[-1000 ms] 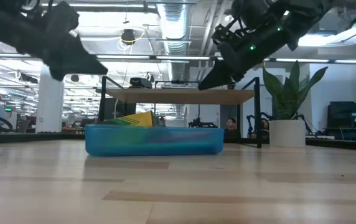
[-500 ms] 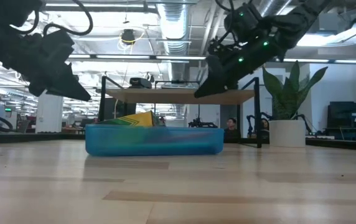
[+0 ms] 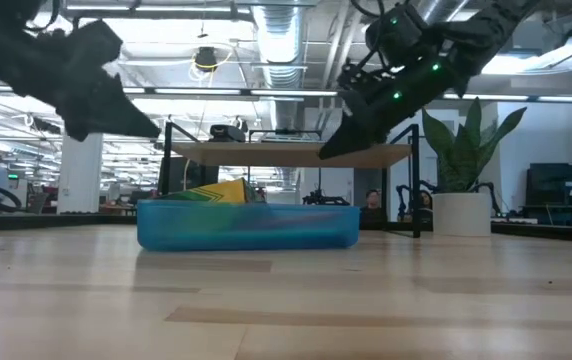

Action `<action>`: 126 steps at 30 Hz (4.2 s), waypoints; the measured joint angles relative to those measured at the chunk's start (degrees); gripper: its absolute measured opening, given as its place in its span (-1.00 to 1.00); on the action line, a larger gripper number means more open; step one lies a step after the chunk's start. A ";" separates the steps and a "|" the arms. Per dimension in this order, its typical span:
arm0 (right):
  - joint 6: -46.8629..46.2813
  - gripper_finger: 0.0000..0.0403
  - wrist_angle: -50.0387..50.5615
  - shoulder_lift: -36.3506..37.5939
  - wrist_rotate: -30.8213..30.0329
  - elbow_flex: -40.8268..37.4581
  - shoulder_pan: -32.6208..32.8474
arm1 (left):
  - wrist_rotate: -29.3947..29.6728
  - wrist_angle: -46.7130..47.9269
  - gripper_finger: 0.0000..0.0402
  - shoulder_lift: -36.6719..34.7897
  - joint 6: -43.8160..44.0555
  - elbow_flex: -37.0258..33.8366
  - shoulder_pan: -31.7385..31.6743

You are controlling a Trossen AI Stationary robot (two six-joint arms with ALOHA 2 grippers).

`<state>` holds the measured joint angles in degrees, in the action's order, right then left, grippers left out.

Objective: Pack school essentials
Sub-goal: Close the supply box

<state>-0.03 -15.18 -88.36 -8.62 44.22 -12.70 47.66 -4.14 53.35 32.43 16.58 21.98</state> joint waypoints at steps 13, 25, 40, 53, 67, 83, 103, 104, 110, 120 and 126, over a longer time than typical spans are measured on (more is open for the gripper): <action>6.16 -0.95 4.85 2.70 -0.03 0.12 9.13 | -0.80 -11.94 -1.00 0.53 -12.43 -0.36 5.72; 3.14 -0.94 9.79 2.70 -3.59 0.18 9.76 | -3.41 -39.20 -1.00 2.60 -13.37 -15.52 6.46; 1.95 -0.94 12.34 2.72 -3.70 0.18 9.38 | -6.66 -26.03 -1.00 3.14 -1.97 -15.52 3.26; 1.65 -0.94 12.59 2.76 -3.68 0.25 9.20 | -20.25 -16.66 -1.00 3.68 5.65 -15.50 -8.89; -4.39 -0.97 12.44 -5.26 -5.03 -0.48 12.05 | -24.54 -16.18 -1.00 20.40 5.20 -7.64 -11.45; -7.21 -0.97 12.21 -13.32 2.35 2.17 15.21 | -25.38 -16.36 -1.00 29.74 2.33 -2.07 -12.42; -10.31 -0.96 15.27 -11.34 12.03 2.13 25.20 | -30.65 -16.15 -1.00 29.67 1.30 -2.10 -12.39; -10.09 -0.96 16.09 -10.81 10.58 2.12 24.61 | -30.63 -16.08 -1.00 29.67 1.28 -2.10 -12.39; -7.57 -0.96 20.06 -7.32 2.58 2.10 17.39 | -29.83 -15.78 -1.00 29.72 0.95 -2.10 -12.26; -4.52 -0.96 9.91 -14.40 5.89 2.18 7.34 | -28.33 -16.32 -1.00 29.78 -1.26 -2.19 -12.22; -5.34 -0.96 4.47 -16.74 7.00 2.24 9.39 | -28.04 -16.80 -1.00 29.78 -1.39 -2.21 -12.22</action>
<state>-5.37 -10.71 -105.10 -1.62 46.46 -3.30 19.63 -20.93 83.13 31.05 14.37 9.76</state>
